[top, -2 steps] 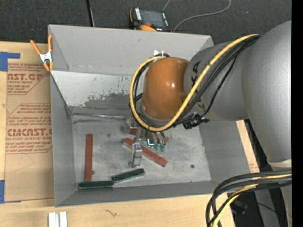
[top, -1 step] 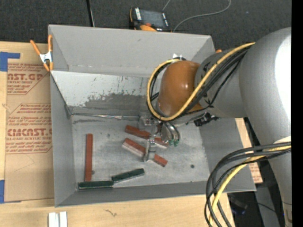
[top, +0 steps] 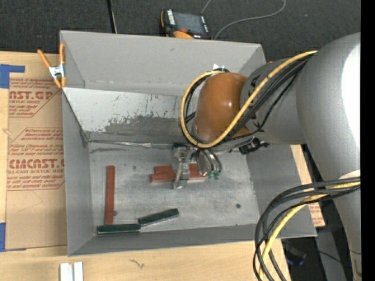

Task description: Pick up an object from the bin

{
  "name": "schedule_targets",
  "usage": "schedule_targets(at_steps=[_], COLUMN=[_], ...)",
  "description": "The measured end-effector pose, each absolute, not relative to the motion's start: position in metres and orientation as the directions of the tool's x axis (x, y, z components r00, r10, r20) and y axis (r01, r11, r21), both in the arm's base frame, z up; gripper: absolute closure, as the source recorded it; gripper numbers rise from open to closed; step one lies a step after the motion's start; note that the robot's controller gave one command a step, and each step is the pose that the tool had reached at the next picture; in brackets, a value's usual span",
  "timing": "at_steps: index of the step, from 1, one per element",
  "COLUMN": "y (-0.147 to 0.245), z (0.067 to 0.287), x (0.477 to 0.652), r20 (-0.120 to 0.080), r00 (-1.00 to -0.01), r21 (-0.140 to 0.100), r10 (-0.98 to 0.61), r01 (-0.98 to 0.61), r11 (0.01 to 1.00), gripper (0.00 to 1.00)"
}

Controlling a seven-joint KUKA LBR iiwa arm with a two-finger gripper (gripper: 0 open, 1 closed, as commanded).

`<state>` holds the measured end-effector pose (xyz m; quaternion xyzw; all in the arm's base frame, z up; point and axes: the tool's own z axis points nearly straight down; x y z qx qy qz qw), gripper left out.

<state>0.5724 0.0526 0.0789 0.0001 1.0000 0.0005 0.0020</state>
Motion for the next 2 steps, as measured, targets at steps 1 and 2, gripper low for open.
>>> schedule_targets(at_steps=[1,2], y=[0.0873,0.0855], z=[0.0976,0.0967], x=[0.5717,0.5714], r20=[-0.003,-0.002], r00=[-0.998,-0.998], r21=[0.003,0.002], r10=[0.068,0.070], r01=[0.068,0.070], r11=[0.998,0.998], gripper=[1.00,0.00])
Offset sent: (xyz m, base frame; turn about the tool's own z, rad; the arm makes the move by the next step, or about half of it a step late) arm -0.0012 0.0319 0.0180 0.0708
